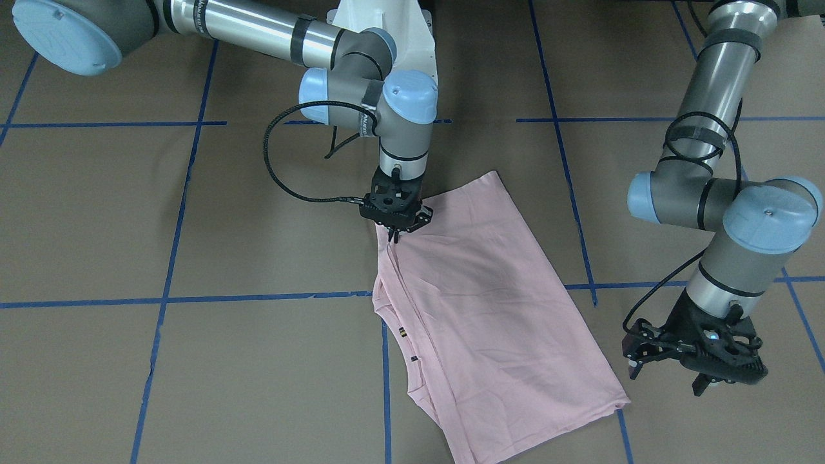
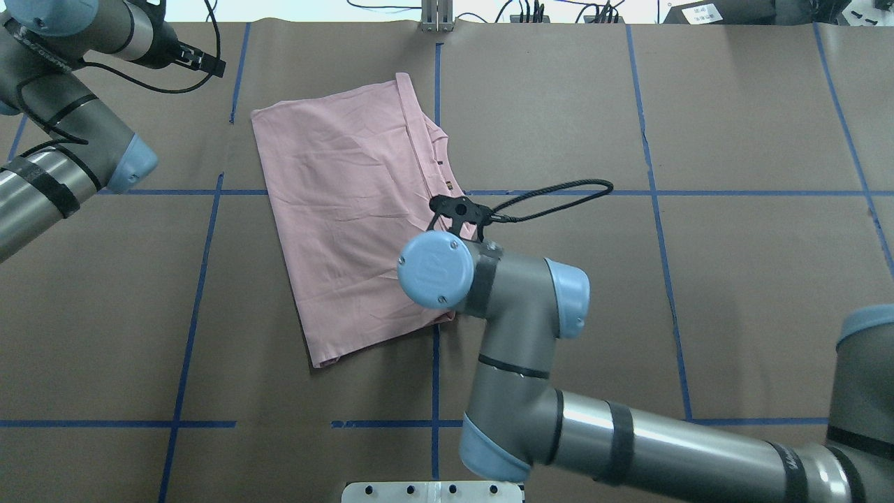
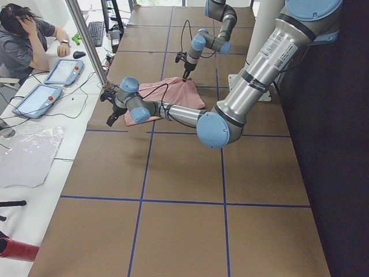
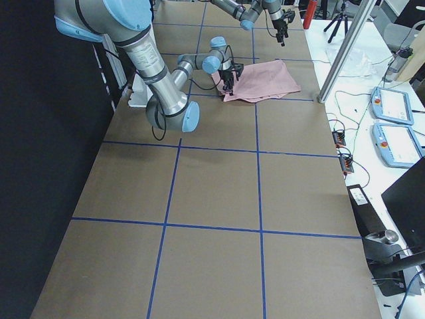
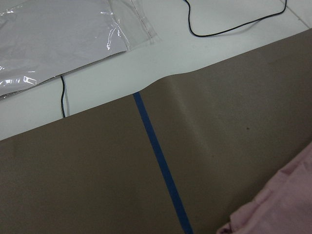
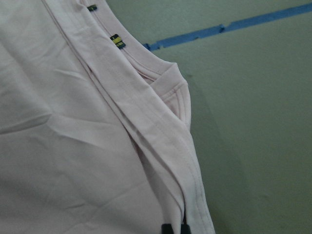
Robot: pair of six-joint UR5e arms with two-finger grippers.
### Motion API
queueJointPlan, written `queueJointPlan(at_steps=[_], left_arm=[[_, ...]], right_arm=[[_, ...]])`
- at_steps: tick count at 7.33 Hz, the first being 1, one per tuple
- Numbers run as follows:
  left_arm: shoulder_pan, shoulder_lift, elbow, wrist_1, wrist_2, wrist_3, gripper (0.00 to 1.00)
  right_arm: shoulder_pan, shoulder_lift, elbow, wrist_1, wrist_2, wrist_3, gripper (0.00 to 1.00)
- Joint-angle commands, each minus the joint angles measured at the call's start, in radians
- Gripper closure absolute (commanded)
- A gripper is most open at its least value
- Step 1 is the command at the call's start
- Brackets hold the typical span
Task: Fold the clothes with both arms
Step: 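Drag the shirt toward the robot with the right gripper while the left releases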
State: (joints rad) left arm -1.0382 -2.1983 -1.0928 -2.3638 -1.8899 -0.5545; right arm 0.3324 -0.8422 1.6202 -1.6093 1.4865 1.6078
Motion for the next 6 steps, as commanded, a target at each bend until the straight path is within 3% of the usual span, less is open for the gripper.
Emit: queueJointPlan(at_steps=[1,3,6], left_arm=[[0.004,0.002,-0.002,0.000,0.000,-0.001,0.00],[0.018,0.003,-0.025,0.001,0.000,-0.013,0.00],[0.101,0.061,-0.187,0.015,-0.009,-0.254,0.00]], right_arm=[[-0.128,-0.156,0.214,-0.061,-0.119,0.065,1.00],[-0.157,-0.163,0.219,-0.061,-0.137,0.083,1.00],[-0.174,-0.164,0.221,-0.067,-0.160,0.112,1.00]])
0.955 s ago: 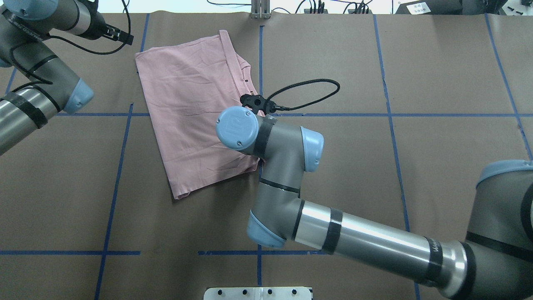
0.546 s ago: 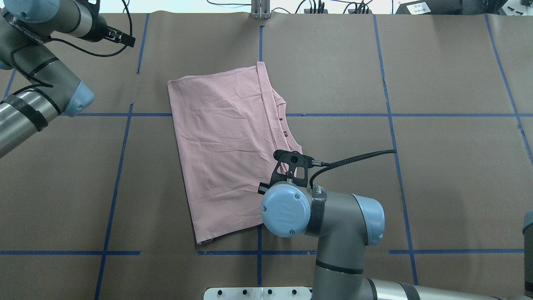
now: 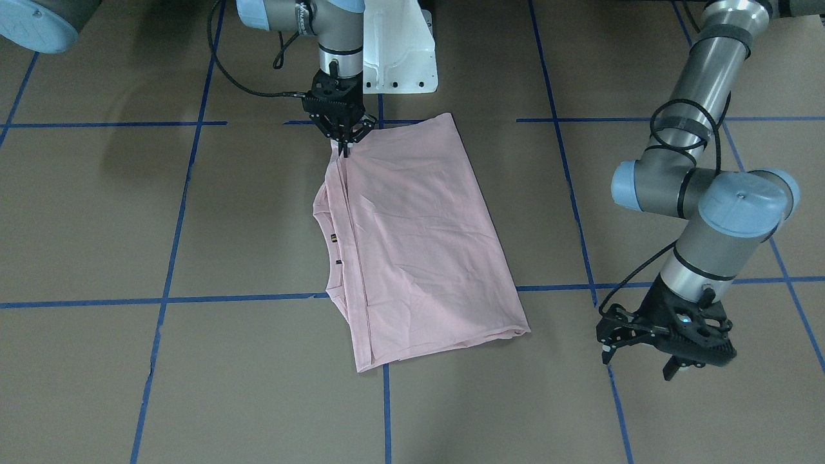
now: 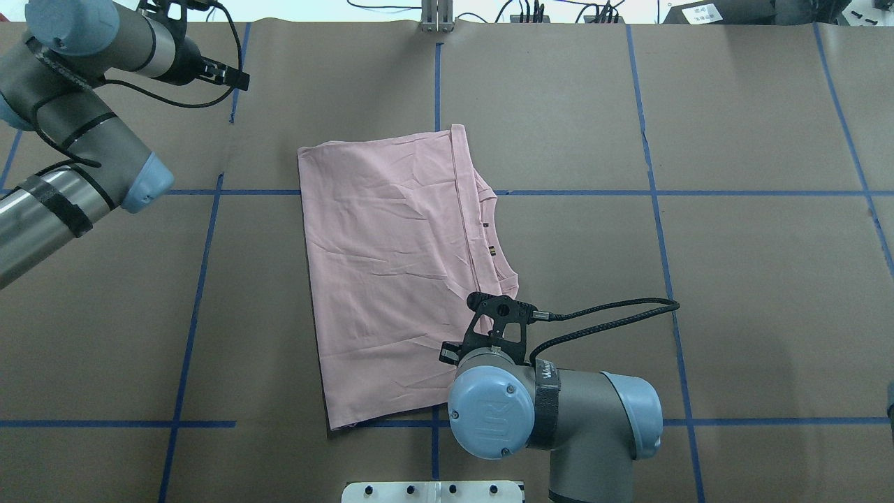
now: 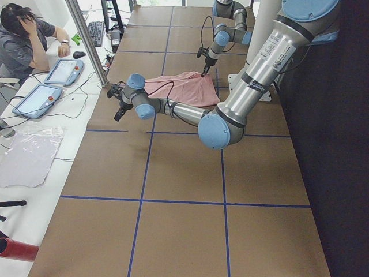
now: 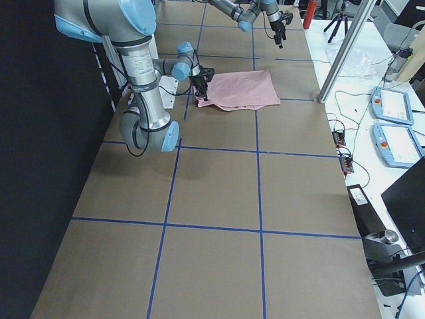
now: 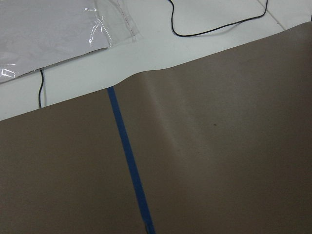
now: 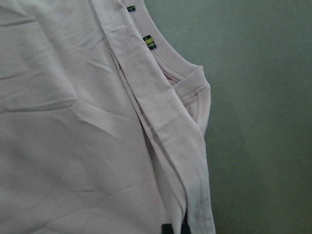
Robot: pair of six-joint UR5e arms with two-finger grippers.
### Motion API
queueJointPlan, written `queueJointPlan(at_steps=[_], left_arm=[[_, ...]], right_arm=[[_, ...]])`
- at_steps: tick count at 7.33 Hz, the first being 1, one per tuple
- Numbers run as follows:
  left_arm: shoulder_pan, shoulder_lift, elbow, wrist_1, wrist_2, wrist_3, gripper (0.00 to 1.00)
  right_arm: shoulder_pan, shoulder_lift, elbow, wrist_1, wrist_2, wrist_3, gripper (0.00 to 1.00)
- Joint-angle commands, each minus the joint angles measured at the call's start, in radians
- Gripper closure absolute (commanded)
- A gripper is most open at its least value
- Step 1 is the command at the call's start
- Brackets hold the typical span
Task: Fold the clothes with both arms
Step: 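Move the left gripper to the shirt's near corner beside the right gripper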
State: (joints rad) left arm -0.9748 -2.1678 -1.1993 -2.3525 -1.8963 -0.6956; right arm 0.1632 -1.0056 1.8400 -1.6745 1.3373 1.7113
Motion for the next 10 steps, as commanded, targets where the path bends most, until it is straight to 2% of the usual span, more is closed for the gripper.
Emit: queueJointPlan(at_steps=[1,3,4,5,6,7,8,10], left_arm=[[0.103,0.121,-0.224,0.022,-0.001,-0.224,0.00],[0.261,0.302,-0.583,0.201,0.029,-0.414,0.00],[0.369,0.381,-0.711,0.231,0.096,-0.549,0.00],[0.502,0.425,-0.768,0.230,0.193,-0.761,0.00],[0.624,0.430,-0.778,0.231,0.304,-0.980,0.15],[0.707,0.430,-0.776,0.236,0.381,-1.139,0.33],[0.759,0.428,-0.775,0.261,0.432,-1.232,0.36],[0.813,0.424,-0.779,0.300,0.441,-1.300,0.36]], right_arm=[[-0.005,-0.001,0.001,-0.002,-0.010,0.008,1.00],[-0.005,-0.002,0.001,-0.002,-0.010,0.008,1.00],[-0.005,-0.001,0.001,-0.002,-0.010,0.008,1.00],[-0.005,-0.001,0.001,-0.002,-0.010,0.008,1.00],[-0.005,-0.001,0.001,-0.002,-0.010,0.008,1.00],[-0.005,-0.001,0.002,-0.002,-0.010,0.008,1.00],[-0.005,-0.001,0.008,-0.002,-0.010,0.008,1.00],[-0.004,-0.005,0.011,-0.002,-0.010,0.008,1.00]])
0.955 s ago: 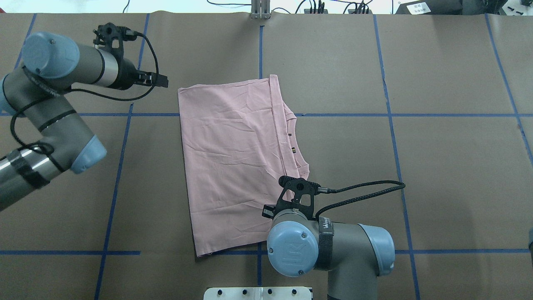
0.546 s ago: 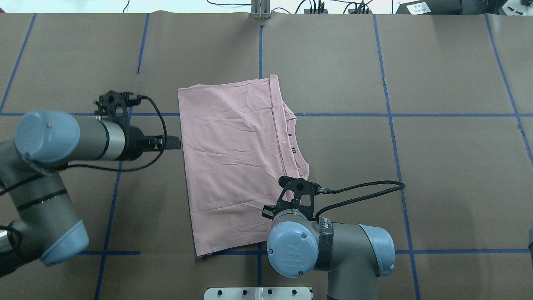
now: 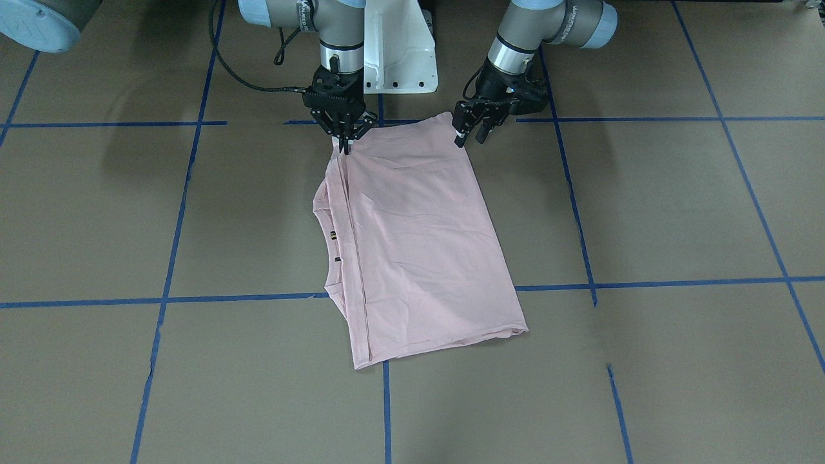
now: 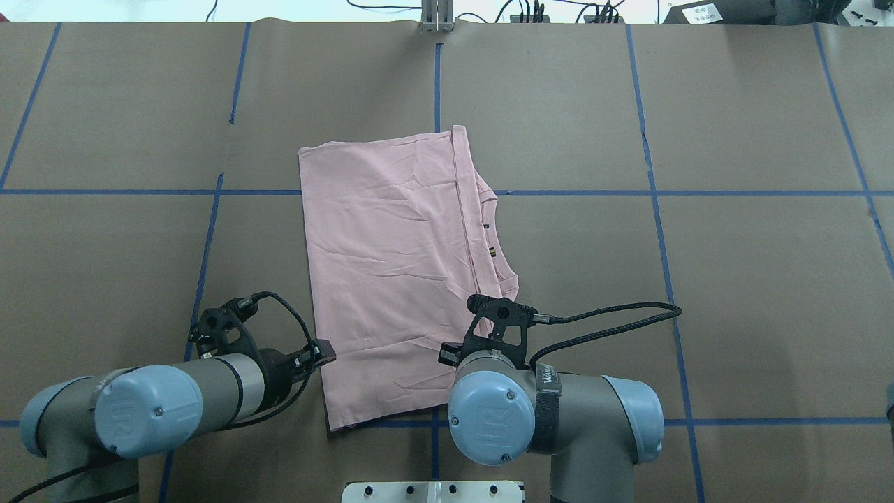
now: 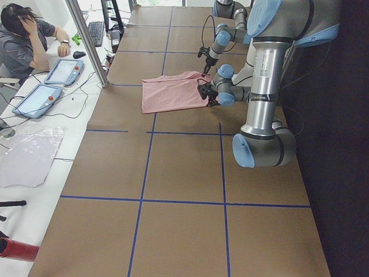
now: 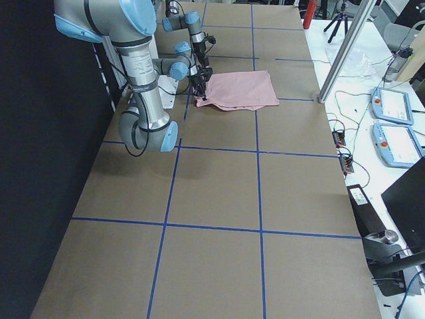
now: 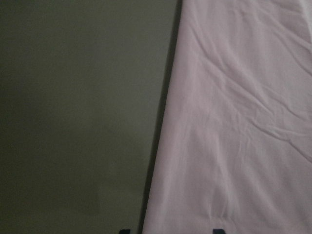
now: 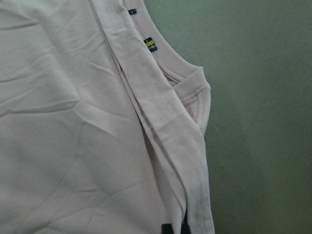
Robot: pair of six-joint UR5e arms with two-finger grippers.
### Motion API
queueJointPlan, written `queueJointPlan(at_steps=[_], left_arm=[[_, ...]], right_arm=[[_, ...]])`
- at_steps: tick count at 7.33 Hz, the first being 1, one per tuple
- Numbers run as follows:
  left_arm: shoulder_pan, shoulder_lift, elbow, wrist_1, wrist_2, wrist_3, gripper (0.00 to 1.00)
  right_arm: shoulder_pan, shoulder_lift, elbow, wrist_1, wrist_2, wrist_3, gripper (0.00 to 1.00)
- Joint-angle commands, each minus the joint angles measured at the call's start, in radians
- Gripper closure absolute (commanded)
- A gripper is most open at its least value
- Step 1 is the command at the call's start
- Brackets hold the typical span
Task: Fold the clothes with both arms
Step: 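Move the left gripper to the shirt's near corner beside the right gripper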
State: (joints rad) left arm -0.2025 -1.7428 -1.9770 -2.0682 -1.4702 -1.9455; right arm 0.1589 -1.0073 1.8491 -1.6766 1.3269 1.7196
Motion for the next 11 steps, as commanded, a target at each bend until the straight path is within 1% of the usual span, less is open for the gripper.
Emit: queueJointPlan(at_steps=[1,5,6,7,8,11], left_arm=[[0.055,-0.003,-0.006,0.017,0.013,-0.050,0.36],[0.095,-0.017,-0.005,0.019,0.013,-0.052,0.36],[0.103,-0.033,0.000,0.022,0.014,-0.053,0.39],[0.113,-0.050,0.000,0.063,0.013,-0.070,0.43],[0.118,-0.072,0.000,0.089,0.013,-0.072,0.43],[0.120,-0.067,0.003,0.092,0.013,-0.069,0.43]], right_arm=[[0.001,-0.005,0.007,0.000,0.000,0.000,1.00],[0.001,-0.008,0.006,0.000,-0.002,0.000,1.00],[0.001,-0.010,0.007,0.000,-0.002,0.000,1.00],[0.001,-0.008,0.007,0.000,-0.002,0.000,1.00],[0.001,-0.008,0.007,0.000,0.000,0.000,1.00],[0.001,-0.010,0.013,0.000,-0.002,0.000,1.00]])
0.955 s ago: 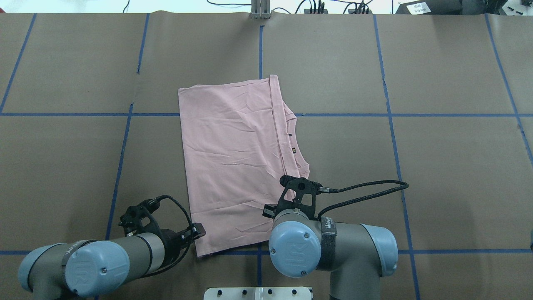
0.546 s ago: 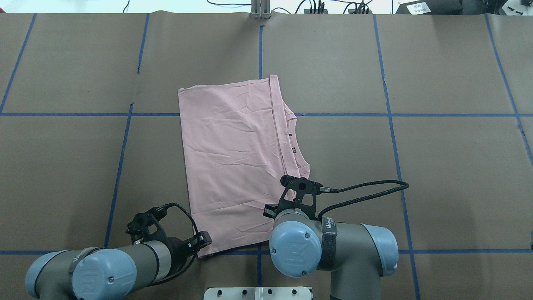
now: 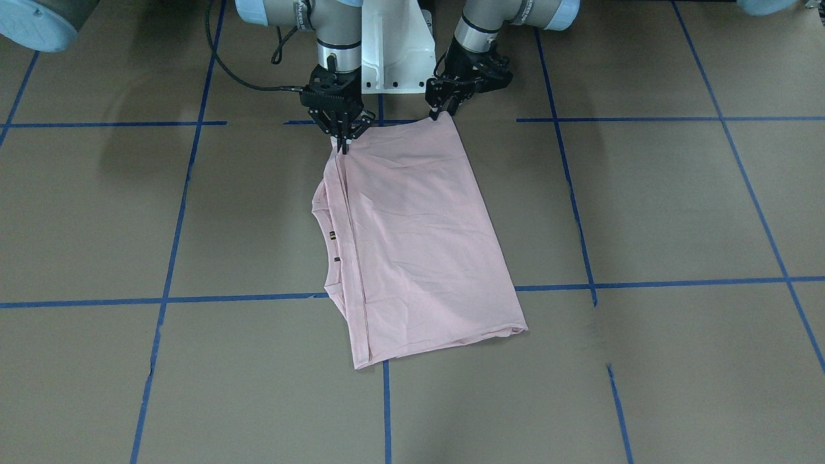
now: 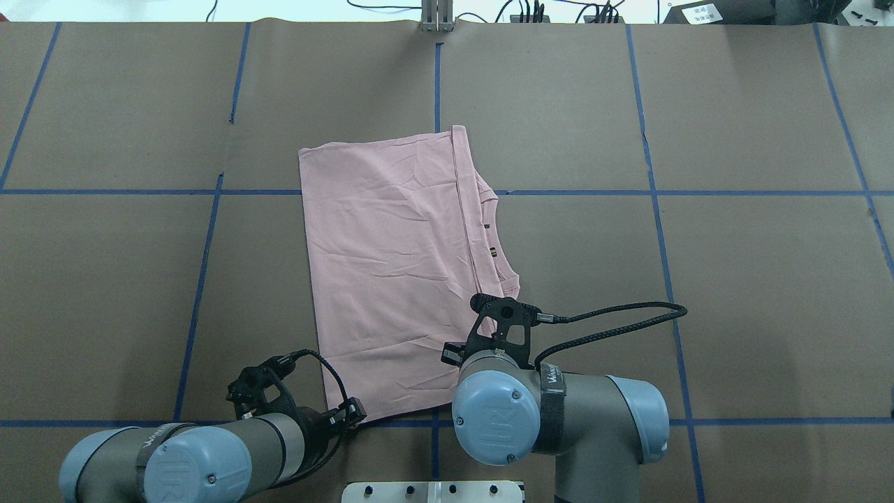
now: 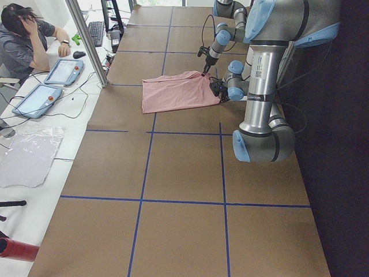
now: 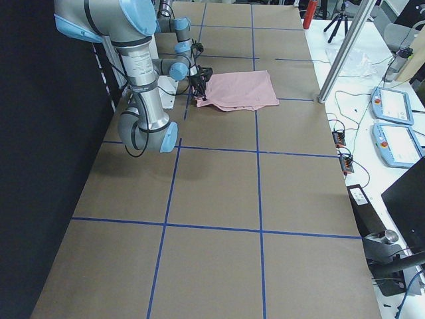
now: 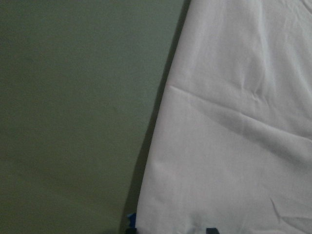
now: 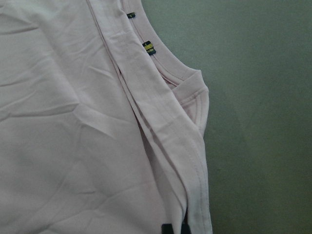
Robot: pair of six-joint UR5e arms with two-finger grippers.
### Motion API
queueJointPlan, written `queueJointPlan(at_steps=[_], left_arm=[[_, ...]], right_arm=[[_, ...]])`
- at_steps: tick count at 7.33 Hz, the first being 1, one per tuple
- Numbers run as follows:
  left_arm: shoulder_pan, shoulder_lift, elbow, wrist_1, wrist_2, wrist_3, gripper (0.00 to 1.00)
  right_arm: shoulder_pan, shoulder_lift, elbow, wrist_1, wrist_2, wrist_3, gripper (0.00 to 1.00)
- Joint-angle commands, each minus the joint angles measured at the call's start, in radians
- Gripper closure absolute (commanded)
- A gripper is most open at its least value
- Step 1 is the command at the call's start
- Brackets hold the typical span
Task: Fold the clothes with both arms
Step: 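Move the left gripper to the shirt's near corner beside the right gripper, then grasp the near edge of the shirt with both grippers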
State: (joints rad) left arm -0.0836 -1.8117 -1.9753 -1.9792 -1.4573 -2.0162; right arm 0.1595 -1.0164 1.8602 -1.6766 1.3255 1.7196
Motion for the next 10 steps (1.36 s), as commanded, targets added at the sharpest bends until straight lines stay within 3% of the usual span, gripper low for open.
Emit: queueJointPlan(at_steps=[1,3,4,6,9,10], left_arm=[[0.001,0.003,0.003,0.003,0.000,0.005,0.43],[0.001,0.005,0.004,0.003,0.000,0.008,0.44],[0.001,0.005,0.006,0.003,0.000,0.007,0.53],[0.001,0.008,0.006,0.003,-0.002,0.017,1.00],[-0.001,-0.003,-0.057,0.052,-0.009,0.081,1.00],[-0.010,0.006,-0.126,0.056,-0.011,0.127,1.00]], right_arm=[[0.000,-0.001,0.002,0.000,0.001,0.000,1.00],[0.000,0.001,0.002,0.000,0.001,0.000,1.00],[0.000,-0.001,0.002,0.000,0.000,0.000,1.00],[-0.002,-0.001,0.002,0.000,0.001,0.000,1.00],[0.003,-0.011,0.016,0.000,0.001,-0.003,1.00],[0.008,-0.054,0.095,-0.014,0.004,-0.005,1.00]])
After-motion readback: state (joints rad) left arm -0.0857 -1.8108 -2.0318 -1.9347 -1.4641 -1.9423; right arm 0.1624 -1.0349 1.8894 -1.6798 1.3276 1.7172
